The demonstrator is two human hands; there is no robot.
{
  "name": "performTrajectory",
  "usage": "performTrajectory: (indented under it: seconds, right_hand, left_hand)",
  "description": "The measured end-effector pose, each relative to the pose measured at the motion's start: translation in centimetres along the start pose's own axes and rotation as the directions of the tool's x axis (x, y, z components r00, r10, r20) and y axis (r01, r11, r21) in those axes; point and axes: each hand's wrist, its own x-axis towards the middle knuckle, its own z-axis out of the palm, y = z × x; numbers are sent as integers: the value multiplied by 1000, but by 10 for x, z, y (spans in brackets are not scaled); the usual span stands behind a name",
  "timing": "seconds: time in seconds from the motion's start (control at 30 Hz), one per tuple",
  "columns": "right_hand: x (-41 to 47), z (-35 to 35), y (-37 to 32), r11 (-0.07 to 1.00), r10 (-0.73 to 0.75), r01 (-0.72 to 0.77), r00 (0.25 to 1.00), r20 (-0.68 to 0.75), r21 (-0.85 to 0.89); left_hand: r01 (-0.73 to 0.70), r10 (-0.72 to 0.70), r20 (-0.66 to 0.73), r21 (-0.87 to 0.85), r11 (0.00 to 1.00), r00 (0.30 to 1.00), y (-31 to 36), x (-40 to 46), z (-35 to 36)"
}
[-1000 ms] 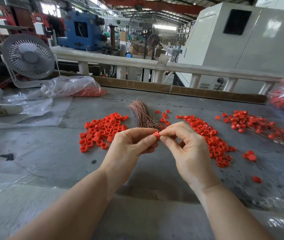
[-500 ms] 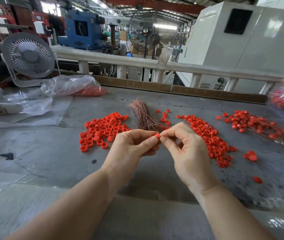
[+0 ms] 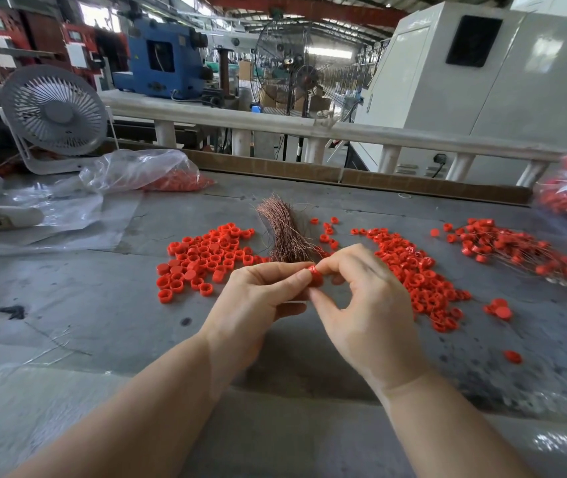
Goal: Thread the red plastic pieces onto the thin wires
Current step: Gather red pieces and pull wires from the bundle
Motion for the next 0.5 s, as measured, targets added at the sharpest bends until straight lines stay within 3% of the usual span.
performTrajectory:
  seconds: [0.23,0.5]
  right_hand:
    - [1,0,3,1000,-17,17,999,-42,8]
    - [3,1,7,998,19,-15,998,-60,68]
  left_hand:
    - [69,-64,71,-69,995,995,5,-2,1]
    - [83,-79,59,-76,994,995,6,-2,2]
